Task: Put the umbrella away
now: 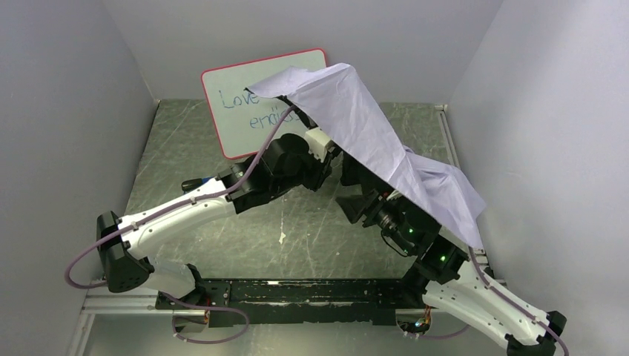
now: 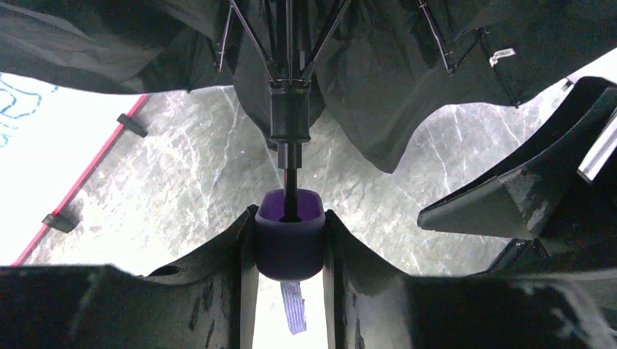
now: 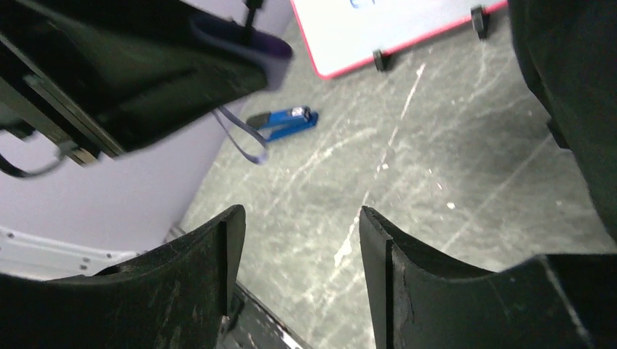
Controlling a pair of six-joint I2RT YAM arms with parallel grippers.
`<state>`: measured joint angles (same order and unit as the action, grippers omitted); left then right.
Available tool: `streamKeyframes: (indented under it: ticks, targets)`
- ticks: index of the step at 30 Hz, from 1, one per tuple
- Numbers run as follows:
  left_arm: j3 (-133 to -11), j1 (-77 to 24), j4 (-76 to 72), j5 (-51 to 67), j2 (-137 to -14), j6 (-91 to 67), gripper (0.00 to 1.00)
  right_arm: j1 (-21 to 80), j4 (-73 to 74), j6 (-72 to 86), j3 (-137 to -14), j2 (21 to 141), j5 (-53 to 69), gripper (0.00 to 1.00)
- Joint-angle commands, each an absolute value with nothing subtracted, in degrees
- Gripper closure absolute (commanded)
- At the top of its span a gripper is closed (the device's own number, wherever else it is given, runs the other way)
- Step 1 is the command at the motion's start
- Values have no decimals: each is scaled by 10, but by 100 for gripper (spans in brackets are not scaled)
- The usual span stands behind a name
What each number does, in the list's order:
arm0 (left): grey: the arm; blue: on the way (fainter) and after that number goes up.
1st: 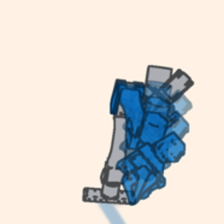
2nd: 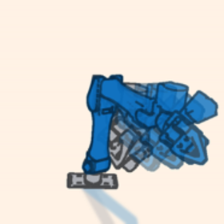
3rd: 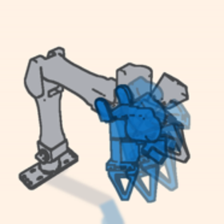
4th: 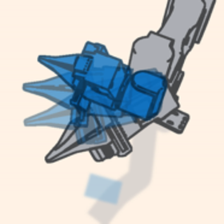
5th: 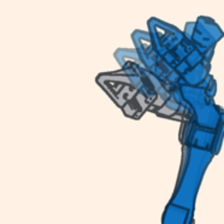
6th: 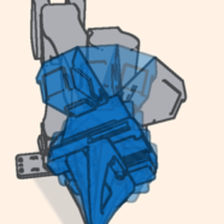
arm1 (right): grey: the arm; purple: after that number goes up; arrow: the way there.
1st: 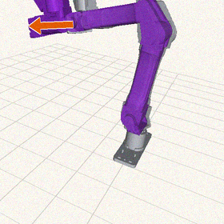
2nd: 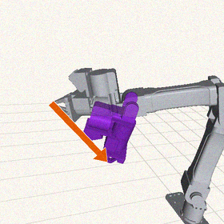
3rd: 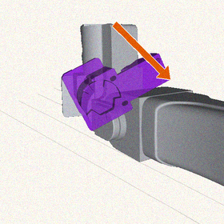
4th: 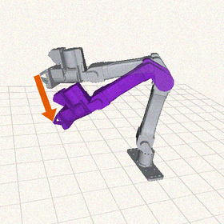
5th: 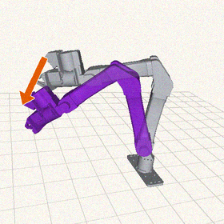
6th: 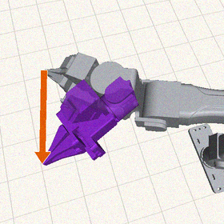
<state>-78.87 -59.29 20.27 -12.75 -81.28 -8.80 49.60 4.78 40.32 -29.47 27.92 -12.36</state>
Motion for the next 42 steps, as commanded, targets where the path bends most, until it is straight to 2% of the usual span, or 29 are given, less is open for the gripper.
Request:
streamKeyframes:
  ticks: [1, 9, 17, 23, 30, 42]
  targets:
    - [-793, -588, 203, -165, -772, -102, 95, 498, 114, 377, -267, 237, -85, 38]
    - [-739, -588, 247, -185, -719, -129, 95, 498, 202, 394, -258, 174, -130, 37]
    - [-711, -588, 256, -190, -711, -156, 95, 498, 241, 354, -275, 224, -66, 35]
    - [-687, -588, 264, -204, -708, -174, 95, 498, 264, 354, -309, 199, -110, 35]
    - [-766, -588, 317, -217, -691, -162, 95, 498, 304, 316, -401, 202, -170, 35]
    - [-875, -605, 367, -176, -671, -150, 95, 497, 293, 268, -491, 229, -179, 35]
